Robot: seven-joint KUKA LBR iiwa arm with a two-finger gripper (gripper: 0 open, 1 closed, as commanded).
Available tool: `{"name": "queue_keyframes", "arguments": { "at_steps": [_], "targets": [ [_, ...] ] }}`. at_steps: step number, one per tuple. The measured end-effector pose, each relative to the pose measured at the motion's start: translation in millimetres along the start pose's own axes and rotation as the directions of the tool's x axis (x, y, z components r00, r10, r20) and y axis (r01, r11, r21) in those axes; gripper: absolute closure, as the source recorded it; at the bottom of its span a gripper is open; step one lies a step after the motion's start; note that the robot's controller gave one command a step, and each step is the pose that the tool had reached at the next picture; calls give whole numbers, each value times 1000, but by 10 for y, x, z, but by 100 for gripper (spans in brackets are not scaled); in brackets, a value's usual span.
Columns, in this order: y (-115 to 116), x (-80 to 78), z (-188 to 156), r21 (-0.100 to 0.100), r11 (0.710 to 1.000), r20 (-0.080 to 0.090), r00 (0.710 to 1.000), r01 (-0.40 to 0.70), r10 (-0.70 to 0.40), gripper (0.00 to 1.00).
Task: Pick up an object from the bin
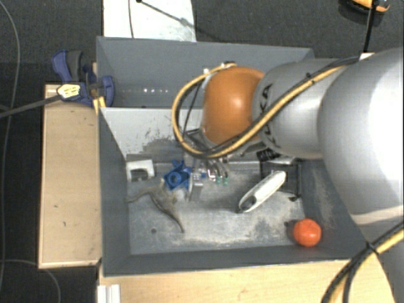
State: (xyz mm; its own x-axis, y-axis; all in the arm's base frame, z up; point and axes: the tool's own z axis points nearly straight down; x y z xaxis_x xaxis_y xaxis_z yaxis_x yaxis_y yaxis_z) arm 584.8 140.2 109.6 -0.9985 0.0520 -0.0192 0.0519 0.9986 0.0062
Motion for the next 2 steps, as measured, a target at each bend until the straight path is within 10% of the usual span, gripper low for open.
{"name": "queue_keyframes", "arguments": {
  "at_steps": [2],
  "targets": [
    [192, -87, 261, -9, 996, 29, 996, 83, -83, 0]
  ]
}}
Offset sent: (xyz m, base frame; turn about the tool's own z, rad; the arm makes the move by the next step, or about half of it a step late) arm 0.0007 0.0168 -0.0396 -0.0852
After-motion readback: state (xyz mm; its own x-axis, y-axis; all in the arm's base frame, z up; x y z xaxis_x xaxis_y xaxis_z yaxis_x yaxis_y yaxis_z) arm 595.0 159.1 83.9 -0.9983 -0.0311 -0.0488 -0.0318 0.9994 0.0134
